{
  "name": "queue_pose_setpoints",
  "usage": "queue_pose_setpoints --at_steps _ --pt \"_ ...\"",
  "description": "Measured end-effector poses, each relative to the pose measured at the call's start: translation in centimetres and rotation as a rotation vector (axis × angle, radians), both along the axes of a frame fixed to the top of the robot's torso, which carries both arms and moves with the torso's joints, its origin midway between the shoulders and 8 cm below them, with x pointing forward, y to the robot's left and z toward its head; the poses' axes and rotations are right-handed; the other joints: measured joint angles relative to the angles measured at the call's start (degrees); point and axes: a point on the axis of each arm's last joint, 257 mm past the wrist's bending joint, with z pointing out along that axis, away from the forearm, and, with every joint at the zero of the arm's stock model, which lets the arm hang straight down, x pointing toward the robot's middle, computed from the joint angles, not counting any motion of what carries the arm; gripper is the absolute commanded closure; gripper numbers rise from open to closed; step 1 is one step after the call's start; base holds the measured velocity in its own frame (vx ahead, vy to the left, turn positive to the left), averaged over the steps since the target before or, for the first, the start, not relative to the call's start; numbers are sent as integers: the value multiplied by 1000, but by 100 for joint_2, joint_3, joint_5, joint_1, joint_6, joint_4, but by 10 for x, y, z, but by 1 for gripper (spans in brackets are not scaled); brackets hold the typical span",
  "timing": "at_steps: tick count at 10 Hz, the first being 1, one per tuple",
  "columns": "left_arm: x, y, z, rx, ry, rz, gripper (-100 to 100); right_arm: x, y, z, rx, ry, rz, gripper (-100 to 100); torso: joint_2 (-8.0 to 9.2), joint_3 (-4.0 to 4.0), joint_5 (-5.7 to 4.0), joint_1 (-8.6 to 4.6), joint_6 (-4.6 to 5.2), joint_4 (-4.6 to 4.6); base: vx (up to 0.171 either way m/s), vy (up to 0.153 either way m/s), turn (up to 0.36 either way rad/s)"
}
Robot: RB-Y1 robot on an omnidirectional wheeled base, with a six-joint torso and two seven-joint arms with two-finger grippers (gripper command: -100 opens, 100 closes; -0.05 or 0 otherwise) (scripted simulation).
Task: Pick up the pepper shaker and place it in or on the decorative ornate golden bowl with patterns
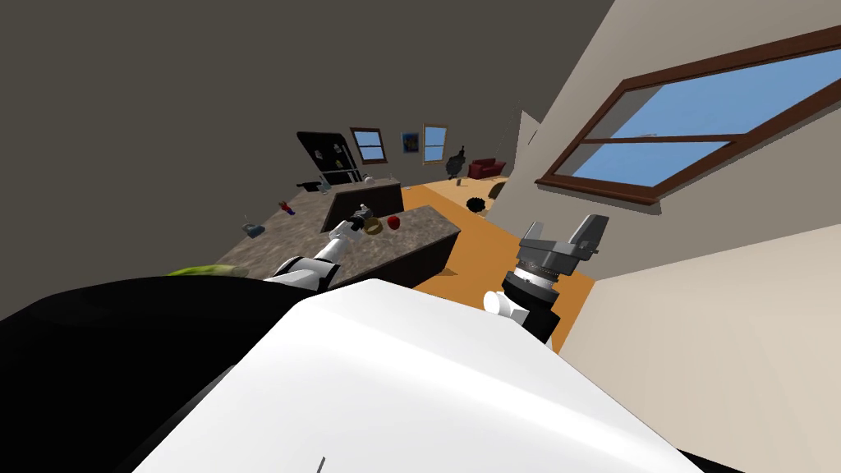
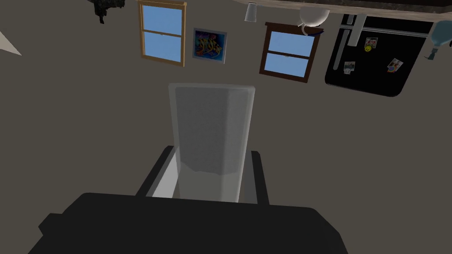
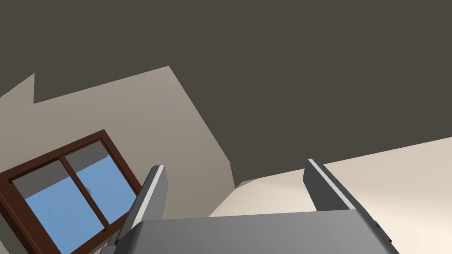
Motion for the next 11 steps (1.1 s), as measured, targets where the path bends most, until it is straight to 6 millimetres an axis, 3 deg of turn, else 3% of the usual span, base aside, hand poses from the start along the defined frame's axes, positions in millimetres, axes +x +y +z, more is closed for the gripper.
queue_pose_setpoints --at_steps 1,5,6,7,11 --pt "0 1 0 3 2 3 -100 0 0 0 0 0 0 0 -2 0 -2 -11 -5 0 0 0 0" --pt "0 1 0 3 2 2 -100 0 0 0 0 0 0 0 -6 -3 -4 -20 -4 0 0 0 0" --pt "0 1 0 3 2 2 0 0 0 0 0 0 0 0 -6 -3 -4 -20 -4 0 0 0 0" --pt "0 1 0 3 2 2 -100 0 0 0 0 0 0 0 -6 -3 -4 -20 -4 0 -45 4 -138" --pt "7 23 42 17 -9 53 -100 0 0 0 0 0 0 0 47 29 -6 -11 -2 15 -121 21 -160"
